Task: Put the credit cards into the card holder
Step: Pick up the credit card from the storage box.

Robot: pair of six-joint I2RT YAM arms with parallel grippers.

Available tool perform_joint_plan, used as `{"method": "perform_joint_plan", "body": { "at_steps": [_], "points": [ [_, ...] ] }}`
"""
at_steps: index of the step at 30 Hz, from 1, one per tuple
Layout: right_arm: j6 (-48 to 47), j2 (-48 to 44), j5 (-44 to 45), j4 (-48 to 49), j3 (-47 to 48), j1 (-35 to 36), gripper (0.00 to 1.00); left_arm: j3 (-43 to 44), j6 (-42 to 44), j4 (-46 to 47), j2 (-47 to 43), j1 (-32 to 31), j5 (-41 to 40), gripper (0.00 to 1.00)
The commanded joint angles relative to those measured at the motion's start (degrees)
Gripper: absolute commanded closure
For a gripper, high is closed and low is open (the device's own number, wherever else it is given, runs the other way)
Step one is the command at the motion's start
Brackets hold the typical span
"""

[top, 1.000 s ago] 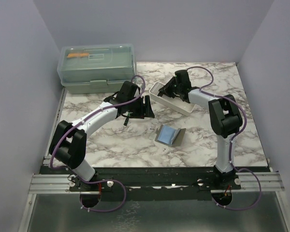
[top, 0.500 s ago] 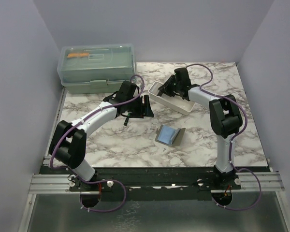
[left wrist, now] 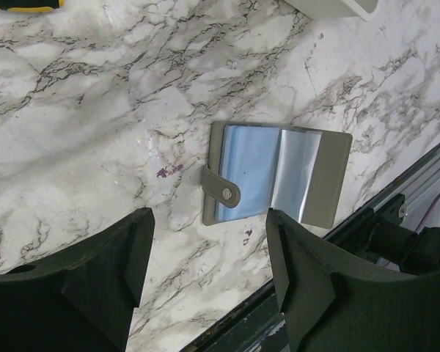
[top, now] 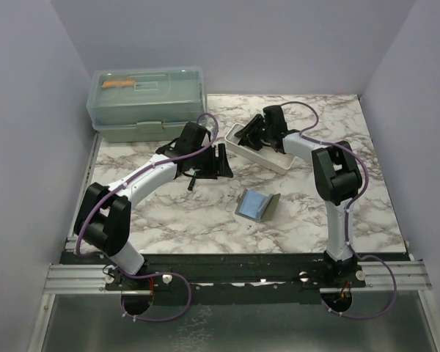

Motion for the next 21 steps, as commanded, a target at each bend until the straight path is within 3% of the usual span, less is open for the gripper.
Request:
{"method": "perform_joint_plan", "body": {
  "at_steps": [1, 9, 21],
  "points": [
    [1.02, -0.34, -2.81, 4.01, -1.11, -0.35, 0.53, 0.91, -0.45, 0.62, -1.16, 0.27, 1.35, 0.31],
    [-0.07, -2.68, -3.79, 4.83, -1.39, -0.40, 0.82, 0.84, -0.57, 0.71, -1.13, 0.38, 1.59, 0.31],
    [-2.07, -6.35, -1.45, -4.78, 0.81, -0.36, 1.00, 0.65, -0.74, 0.97, -0.94, 0.37, 1.92, 0.31]
  ]
}}
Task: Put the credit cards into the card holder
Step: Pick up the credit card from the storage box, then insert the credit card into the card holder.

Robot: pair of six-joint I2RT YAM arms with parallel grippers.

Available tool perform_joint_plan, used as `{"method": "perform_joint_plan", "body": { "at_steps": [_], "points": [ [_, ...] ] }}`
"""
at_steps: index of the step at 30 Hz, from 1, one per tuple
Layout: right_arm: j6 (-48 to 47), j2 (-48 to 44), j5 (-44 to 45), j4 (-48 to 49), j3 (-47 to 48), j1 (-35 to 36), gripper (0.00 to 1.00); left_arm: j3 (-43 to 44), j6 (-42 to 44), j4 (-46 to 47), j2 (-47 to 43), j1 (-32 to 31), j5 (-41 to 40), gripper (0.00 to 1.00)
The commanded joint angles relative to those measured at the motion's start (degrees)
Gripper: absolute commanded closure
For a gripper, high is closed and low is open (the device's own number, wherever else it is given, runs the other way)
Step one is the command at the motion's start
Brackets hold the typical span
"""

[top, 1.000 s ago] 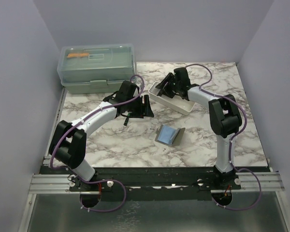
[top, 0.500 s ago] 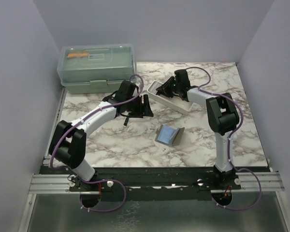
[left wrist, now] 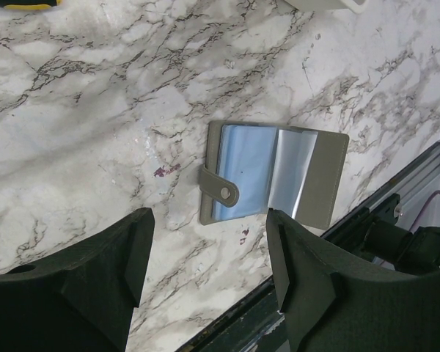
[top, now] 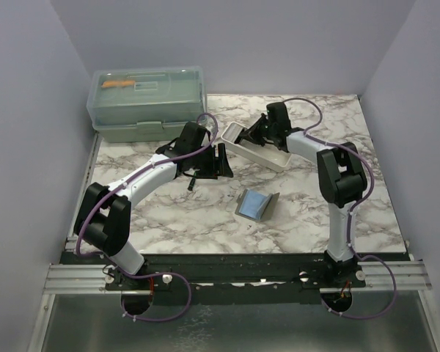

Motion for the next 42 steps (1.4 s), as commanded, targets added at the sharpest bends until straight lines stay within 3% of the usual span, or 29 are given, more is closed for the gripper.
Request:
{"method": "perform_joint_plan", "body": {
  "at_steps": [1, 6, 11, 20, 23, 28, 34, 42],
  "points": [
    [-1.88, -3.93, 0.30, -7.01, 2.87, 0.27, 1.00, 0.63, -0.24, 0.99, -0.87, 0.33, 1.57, 0.31],
    [-3.23, -5.24, 1.35, -12.03, 4.61, 0.27, 1.00, 0.49, -0.56, 1.17, -0.43, 0.42, 2.09, 0.31],
    [-7.75, -12.73, 1.69, -14.23, 0.61, 0.25, 1.00, -0.03, -1.41, 1.50, 1.70, 0.41, 2.53, 0.31],
    [-18.83, -34.34, -1.50, -19.43, -21.79, 0.27, 1.00, -1.57, -3.89, 4.81, 4.93, 0.20, 7.73, 0.35],
    [-15.17, -41.03, -5.01, -21.56, -31.00, 0.72, 1.00, -2.25, -5.67, 7.88, 6.36, -1.10, 11.06, 0.50],
    [-6.51, -44.48, -3.64, -16.44, -41.07, 5.96, 1.00, -1.12, -8.13, 9.56, 12.08, -3.77, 14.46, 0.65],
    [-3.01, -42.85, 5.38, -22.55, -40.68, 13.12, 1.00, -0.68, -8.33, 10.74, 15.90, -5.98, 15.15, 0.68],
    [0.46, -51.41, 10.85, -28.05, -47.91, 13.90, 1.00, -0.60, -9.89, 10.15, 19.33, -6.26, 13.44, 0.68]
  ]
}}
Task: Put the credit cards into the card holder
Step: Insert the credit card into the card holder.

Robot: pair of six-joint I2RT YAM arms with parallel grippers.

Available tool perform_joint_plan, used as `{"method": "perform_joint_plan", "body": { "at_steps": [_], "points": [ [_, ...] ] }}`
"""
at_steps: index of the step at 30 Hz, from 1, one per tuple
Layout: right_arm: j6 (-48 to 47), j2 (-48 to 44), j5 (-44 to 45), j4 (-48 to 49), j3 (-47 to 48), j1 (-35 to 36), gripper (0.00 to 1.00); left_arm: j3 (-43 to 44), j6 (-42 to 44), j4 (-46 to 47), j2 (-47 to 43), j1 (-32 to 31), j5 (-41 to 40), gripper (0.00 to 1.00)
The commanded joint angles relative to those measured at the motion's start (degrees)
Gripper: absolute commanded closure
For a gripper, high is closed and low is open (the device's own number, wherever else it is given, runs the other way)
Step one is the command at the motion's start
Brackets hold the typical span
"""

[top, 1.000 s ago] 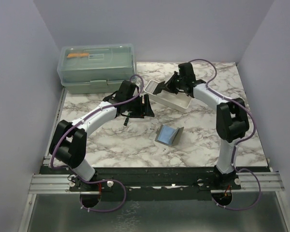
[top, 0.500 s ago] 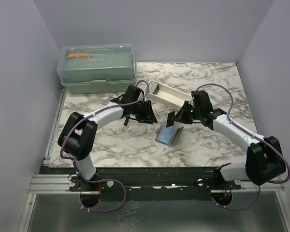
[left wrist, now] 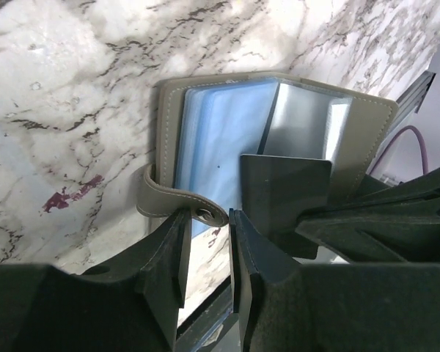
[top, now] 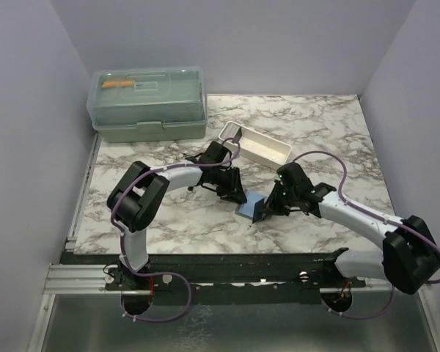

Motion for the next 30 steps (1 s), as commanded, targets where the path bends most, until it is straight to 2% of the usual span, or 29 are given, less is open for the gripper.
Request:
{"method": "perform_joint_plan", "body": {
  "at_steps": [1, 10, 20, 30],
  "points": [
    [3.30, -3.97, 6.20, -5.20, -3.54, 0.04, 1.00, 1.15, -1.48, -0.05, 2.90, 0.08, -0.22, 0.68],
    [4.30, -7.81, 6.67, 1.79, -10.12, -0.26, 1.00, 2.06, -0.59, -2.51, 3.85, 0.06, -2.53, 0.68],
    [5.36, -8.18, 5.88, 5.14, -12.92, -1.81, 1.00, 2.81, 0.52, -5.07, 4.10, 0.15, -4.82, 0.68],
    [0.68, -7.62, 0.00, 15.22, -16.54, -7.05, 1.00, 3.12, 1.07, -5.83, 4.40, 0.14, -5.38, 0.68]
  ]
}}
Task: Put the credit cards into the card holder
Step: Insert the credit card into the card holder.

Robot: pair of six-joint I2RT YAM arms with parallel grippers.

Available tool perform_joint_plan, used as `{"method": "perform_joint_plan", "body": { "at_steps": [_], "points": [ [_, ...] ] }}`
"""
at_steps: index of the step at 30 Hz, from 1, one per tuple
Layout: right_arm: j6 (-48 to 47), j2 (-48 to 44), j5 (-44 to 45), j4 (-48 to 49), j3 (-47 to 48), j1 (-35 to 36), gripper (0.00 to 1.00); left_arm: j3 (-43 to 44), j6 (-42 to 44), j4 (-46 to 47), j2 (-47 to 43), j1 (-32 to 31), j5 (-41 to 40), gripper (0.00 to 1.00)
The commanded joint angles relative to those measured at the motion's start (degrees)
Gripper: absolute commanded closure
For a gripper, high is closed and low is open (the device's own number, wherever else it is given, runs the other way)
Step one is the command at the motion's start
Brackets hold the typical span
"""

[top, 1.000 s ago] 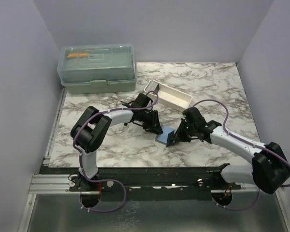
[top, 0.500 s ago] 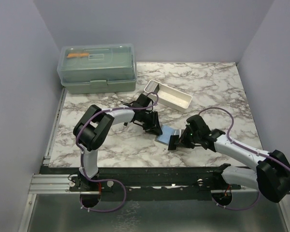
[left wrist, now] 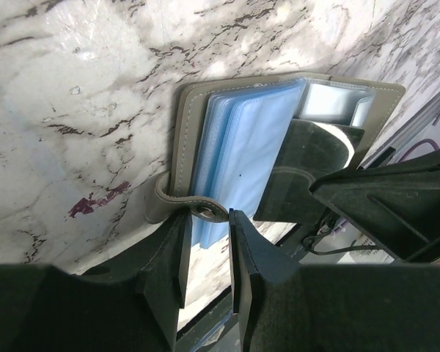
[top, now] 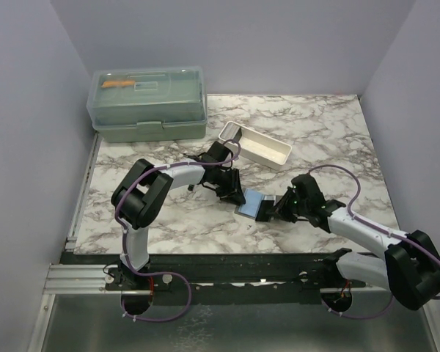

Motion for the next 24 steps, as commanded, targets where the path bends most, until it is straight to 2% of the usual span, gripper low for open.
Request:
{"method": "perform_joint_plan", "body": {
  "at_steps": [1, 15, 21, 24],
  "points": [
    [-3.80, 0.07, -2.00, 4.93, -2.21, -1.64, 1.00, 0.93, 1.59, -2.26, 1.67, 0.19, -3.29, 0.68],
    [-7.64, -3.01, -6.94, 7.86, -5.08, -3.60, 1.00, 1.70, 2.39, -3.37, 2.62, 0.25, -4.11, 0.68],
    [-8.37, -7.13, -7.30, 8.61, -5.74, -3.62, 1.00, 1.79, 2.48, -3.46, 2.84, 0.25, -4.23, 0.68],
    [-8.72, -6.27, -6.79, 7.90, -5.26, -3.72, 1.00, 1.84, 2.47, -3.55, 2.84, 0.24, -4.19, 0.68]
  ]
}}
